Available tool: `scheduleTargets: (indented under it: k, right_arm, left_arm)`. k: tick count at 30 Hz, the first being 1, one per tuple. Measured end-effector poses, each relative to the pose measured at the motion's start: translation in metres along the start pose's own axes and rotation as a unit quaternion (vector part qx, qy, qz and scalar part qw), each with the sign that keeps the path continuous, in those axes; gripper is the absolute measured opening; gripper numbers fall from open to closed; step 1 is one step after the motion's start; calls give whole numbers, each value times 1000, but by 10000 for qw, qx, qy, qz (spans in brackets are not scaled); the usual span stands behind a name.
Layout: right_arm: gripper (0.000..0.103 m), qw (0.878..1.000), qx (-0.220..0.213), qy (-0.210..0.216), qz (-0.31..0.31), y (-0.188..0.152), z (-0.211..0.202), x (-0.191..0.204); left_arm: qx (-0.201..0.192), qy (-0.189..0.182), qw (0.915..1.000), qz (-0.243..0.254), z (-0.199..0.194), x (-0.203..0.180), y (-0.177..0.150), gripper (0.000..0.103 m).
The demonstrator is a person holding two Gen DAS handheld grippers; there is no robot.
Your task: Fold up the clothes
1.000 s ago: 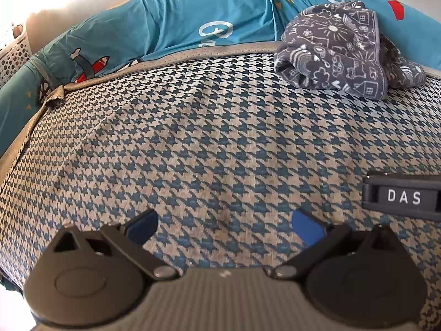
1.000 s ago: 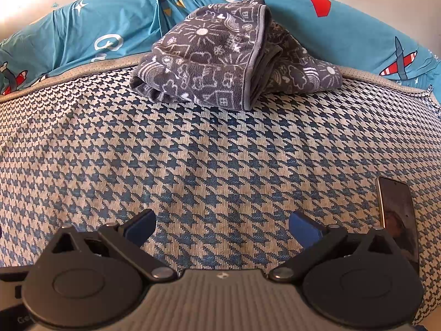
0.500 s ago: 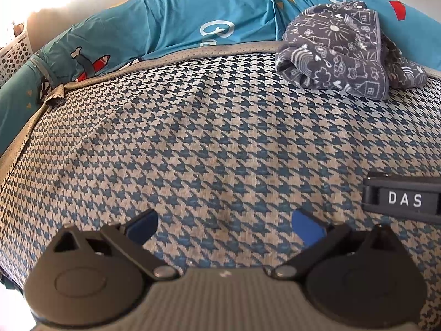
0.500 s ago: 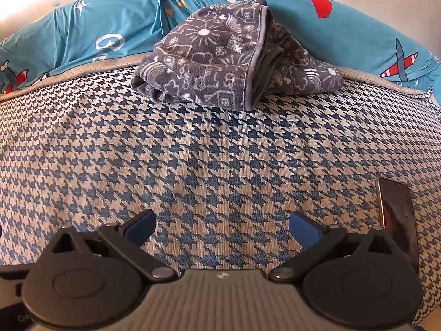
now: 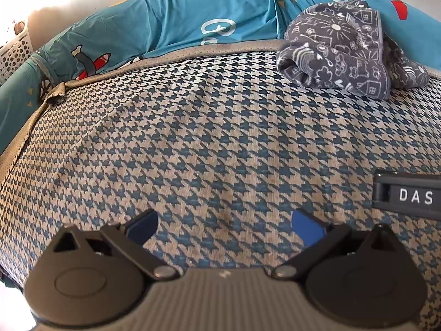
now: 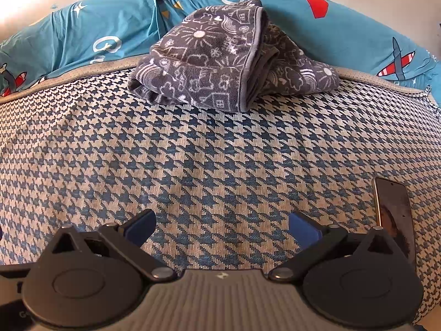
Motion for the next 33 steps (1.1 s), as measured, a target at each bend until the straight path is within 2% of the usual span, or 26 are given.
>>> scheduleTargets:
  k: [33]
  right_arm:
    - [103,9999,-52,-5,117,1,-6,-4]
  left_arm:
    - [-41,-7,9999,-145,-1,0,4,103]
Point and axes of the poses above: each gripper's, at about its wrist camera, not at the fingertips, and z roughly the way its jaws point, x to its left, y to its top, the point moved 6 cm from there along z, roughly the way its jaws point, and after that the axes turned 9 degrees about y, right-handed, at the moved point
